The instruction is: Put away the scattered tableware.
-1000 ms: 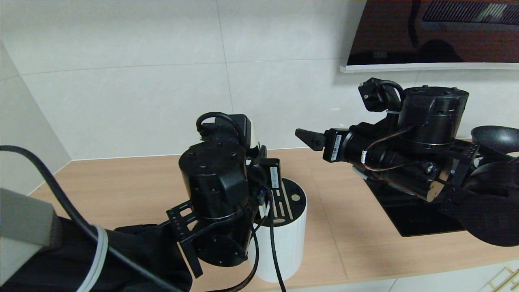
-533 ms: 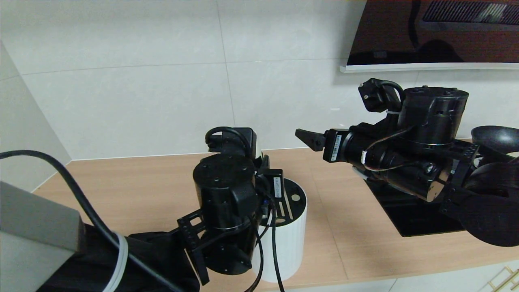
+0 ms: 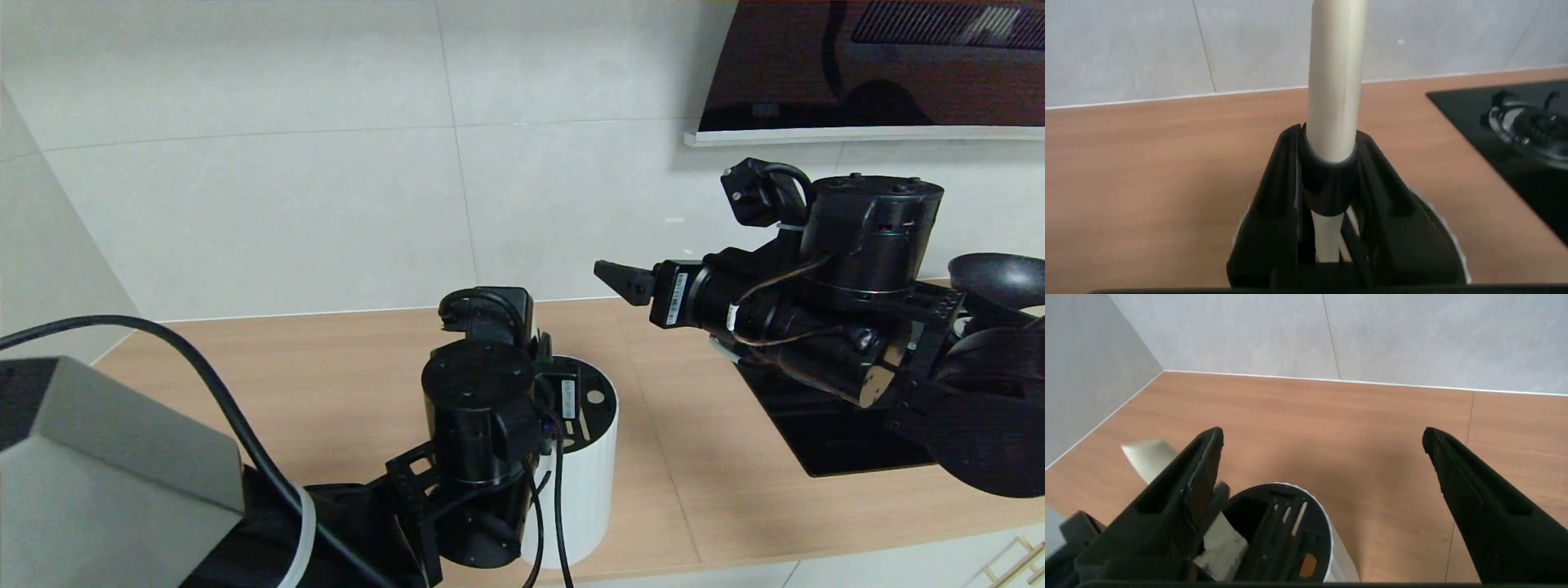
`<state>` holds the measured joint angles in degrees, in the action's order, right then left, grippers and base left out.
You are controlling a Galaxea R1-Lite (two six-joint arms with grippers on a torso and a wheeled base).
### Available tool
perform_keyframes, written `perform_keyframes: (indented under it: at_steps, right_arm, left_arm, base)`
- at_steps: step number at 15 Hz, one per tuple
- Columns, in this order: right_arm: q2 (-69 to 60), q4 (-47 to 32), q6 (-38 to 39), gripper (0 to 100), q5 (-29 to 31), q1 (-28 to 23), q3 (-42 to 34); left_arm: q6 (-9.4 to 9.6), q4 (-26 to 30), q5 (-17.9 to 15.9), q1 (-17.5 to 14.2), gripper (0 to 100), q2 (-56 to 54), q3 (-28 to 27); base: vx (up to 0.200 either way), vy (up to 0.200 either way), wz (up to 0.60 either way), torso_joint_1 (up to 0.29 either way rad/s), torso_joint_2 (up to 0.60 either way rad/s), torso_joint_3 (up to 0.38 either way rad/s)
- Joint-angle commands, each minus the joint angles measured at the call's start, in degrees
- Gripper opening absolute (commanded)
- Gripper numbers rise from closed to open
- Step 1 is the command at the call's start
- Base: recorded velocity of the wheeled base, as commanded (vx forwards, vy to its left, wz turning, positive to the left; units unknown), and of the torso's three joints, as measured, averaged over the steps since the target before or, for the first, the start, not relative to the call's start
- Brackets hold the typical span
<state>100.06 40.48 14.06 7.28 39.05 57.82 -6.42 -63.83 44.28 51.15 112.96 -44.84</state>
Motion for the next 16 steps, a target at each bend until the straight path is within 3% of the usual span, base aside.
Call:
perform_keyframes:
  at_steps: [1, 8, 9, 16]
  right_arm:
    - [0.1, 0.0, 0.0, 100, 0.0, 0.0, 0.0]
    - [0.0, 0.0, 0.0, 100, 0.0, 0.1, 0.0]
    - [0.0, 0.0, 0.0, 100, 0.0, 0.0, 0.0]
    - [0.0, 0.0, 0.0, 100, 0.0, 0.0, 0.0]
  left_arm:
    - [0.01, 0.0, 0.0, 0.0, 0, 0.6, 0.3]
    - [0.10, 0.0, 0.0, 0.0, 0, 0.6, 0.7]
    - [0.10, 0.0, 0.0, 0.0, 100, 0.5, 0.7]
    - [0.18, 0.0, 0.0, 0.0, 100, 0.1, 1.0]
  base:
    - [0.000, 0.000, 0.00, 0.000, 0.00, 0.000]
    - [0.000, 0.000, 0.00, 0.000, 0.00, 0.000]
    - [0.000, 0.000, 0.00, 0.000, 0.00, 0.000]
    - [0.000, 0.000, 0.00, 0.000, 0.00, 0.000]
